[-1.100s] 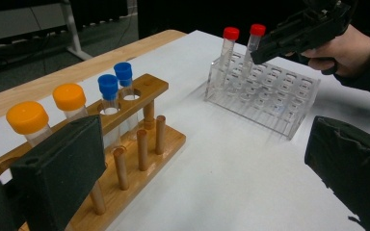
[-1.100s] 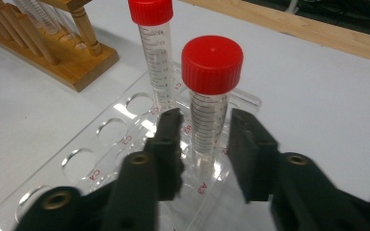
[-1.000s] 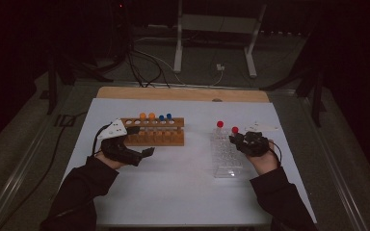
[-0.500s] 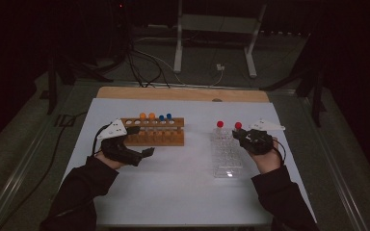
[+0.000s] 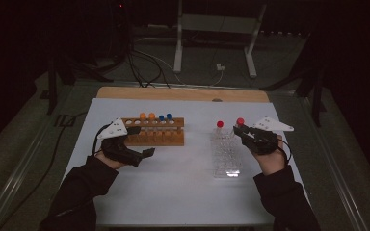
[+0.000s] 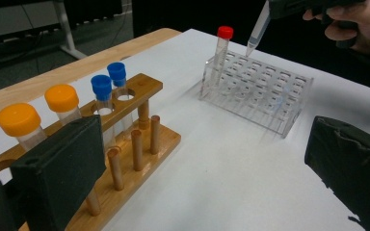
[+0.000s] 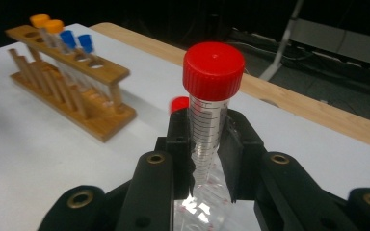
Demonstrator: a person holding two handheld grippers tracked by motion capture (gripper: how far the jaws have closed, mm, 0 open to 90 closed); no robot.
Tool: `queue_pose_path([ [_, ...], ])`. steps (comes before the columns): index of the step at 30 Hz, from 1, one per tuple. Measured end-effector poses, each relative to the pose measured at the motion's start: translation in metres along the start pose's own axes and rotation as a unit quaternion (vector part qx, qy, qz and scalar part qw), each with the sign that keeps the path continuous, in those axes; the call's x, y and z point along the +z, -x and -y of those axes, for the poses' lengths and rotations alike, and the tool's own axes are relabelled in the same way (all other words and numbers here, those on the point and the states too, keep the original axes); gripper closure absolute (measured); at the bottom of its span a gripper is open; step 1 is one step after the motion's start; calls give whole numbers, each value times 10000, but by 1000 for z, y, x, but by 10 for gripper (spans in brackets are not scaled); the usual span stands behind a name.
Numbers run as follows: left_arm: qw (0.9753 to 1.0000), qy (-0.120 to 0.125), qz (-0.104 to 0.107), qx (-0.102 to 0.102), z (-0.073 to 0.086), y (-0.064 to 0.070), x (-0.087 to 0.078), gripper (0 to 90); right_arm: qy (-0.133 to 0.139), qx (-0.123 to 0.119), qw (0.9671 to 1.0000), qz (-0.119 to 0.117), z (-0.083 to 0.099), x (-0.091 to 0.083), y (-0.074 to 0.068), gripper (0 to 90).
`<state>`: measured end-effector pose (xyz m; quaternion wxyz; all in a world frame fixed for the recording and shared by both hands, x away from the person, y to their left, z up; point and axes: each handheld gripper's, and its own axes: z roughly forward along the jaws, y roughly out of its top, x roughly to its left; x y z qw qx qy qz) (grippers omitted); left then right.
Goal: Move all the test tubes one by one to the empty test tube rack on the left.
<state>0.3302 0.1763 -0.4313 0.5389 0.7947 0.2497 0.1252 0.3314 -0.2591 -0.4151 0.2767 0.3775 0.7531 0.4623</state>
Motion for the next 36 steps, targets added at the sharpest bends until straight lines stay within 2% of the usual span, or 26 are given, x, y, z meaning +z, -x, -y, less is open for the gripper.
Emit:
queue_pose_path([
  [7,9999,-48,90,26,-2,3,3,15,-12,-140,9993,-356,-5,1,-21,750],
  [18,9995,-95,278,94,-8,12,9,15,-254,-342,9949,-914,-1,14,-52,750],
  [36,9971,-117,695,279,-22,31,26,18,-564,-549,9866,-1430,6,29,-85,750],
])
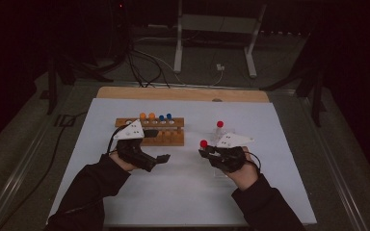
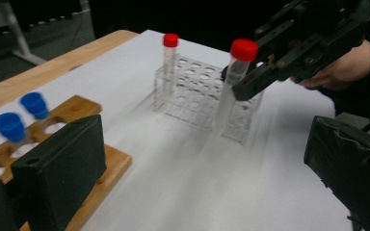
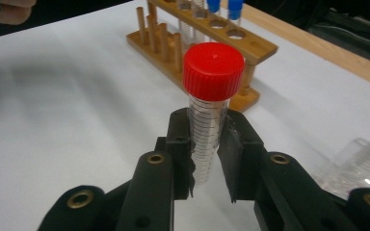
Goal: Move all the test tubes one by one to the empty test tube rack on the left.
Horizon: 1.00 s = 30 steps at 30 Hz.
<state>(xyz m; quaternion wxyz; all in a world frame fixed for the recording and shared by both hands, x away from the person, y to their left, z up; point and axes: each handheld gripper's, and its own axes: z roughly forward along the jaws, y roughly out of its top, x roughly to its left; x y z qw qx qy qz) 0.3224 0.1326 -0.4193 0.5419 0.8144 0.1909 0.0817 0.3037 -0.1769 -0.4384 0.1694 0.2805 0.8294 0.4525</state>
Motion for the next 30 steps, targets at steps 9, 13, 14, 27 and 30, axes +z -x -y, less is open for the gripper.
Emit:
queue_pose_path([
  [9,9997,-11,199,126,-7,7,13,20,-65,-65,9999,-137,0,7,-8,751],
  [13,9994,9,276,184,-10,11,19,39,-79,-85,9997,-212,0,8,-12,751],
  [14,9994,20,292,183,-10,12,21,42,-84,-93,9997,-219,0,9,-12,751],
  [27,9977,89,587,337,-14,18,39,299,-131,-143,9991,-377,0,14,-21,751],
  [30,9975,59,607,363,-14,19,43,375,-124,-165,9990,-393,-1,14,-22,751],
])
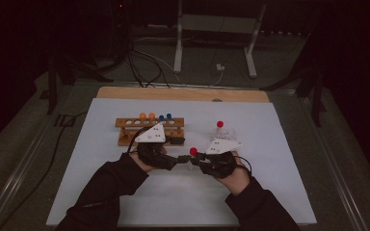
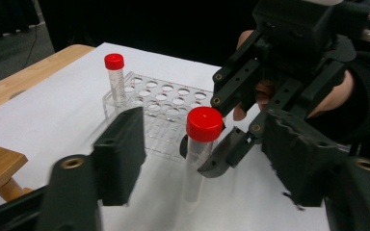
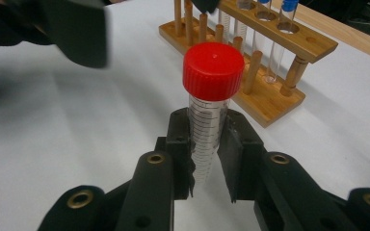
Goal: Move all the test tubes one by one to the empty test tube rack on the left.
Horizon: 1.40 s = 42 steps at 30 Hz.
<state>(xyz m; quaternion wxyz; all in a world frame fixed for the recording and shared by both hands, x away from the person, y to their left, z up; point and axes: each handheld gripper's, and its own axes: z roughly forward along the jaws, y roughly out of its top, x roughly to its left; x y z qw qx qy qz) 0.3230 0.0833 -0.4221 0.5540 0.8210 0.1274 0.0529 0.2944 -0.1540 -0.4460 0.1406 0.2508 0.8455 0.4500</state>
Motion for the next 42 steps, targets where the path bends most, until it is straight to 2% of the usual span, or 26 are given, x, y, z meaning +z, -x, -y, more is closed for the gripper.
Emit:
queue_pose_path([
  [12,9999,-65,8,88,1,0,15,586,26,-7,10000,-51,-1,-1,-3,750],
  [18,9998,-64,114,146,0,1,19,692,43,9,10000,-49,-1,-2,-2,751],
  [26,9997,-66,63,208,-1,1,17,716,99,26,9999,-26,-1,-2,-2,739],
  [33,9997,-9,-143,192,-3,-4,3,716,262,134,9995,90,0,-7,2,500],
  [42,9986,81,-504,110,-8,-16,-28,717,348,184,9988,303,2,-13,6,255],
])
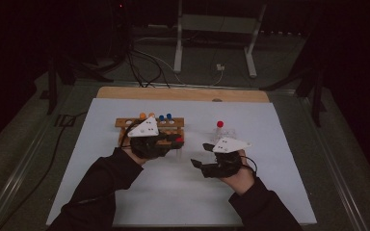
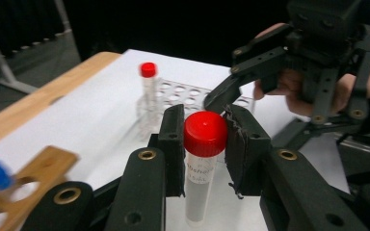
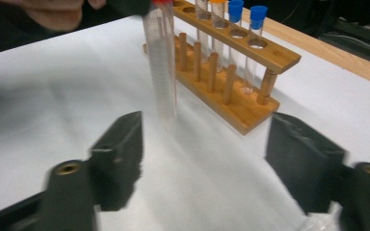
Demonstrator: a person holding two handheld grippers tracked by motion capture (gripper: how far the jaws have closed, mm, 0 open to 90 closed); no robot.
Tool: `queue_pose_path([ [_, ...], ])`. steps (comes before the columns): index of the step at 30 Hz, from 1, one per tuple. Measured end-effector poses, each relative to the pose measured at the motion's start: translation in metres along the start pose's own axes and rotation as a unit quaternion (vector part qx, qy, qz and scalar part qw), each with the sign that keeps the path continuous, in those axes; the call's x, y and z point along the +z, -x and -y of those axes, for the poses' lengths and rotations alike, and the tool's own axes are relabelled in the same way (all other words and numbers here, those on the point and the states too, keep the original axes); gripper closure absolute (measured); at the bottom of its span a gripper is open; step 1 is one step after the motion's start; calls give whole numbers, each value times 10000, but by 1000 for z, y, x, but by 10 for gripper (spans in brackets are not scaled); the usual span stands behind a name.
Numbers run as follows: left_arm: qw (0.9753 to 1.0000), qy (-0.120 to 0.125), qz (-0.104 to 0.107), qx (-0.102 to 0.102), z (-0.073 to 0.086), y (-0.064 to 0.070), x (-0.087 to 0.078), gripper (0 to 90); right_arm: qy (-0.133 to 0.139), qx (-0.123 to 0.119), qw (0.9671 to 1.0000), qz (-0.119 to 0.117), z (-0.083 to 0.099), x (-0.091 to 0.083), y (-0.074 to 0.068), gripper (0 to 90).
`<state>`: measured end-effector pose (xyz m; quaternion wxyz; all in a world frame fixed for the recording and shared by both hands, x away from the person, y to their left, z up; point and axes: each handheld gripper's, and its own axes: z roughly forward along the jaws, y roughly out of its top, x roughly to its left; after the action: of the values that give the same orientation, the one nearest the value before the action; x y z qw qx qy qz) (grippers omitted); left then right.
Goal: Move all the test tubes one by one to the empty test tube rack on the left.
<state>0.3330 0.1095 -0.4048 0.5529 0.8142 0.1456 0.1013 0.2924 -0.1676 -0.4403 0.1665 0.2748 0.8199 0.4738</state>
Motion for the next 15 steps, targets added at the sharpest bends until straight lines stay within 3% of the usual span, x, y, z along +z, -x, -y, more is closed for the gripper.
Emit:
queue_pose_path([
  [8,9991,88,-408,-76,-3,-15,-29,717,45,53,10000,46,1,-3,0,36],
  [15,9971,66,-745,-168,-1,-30,-49,717,152,116,9998,-76,0,-7,3,0],
])
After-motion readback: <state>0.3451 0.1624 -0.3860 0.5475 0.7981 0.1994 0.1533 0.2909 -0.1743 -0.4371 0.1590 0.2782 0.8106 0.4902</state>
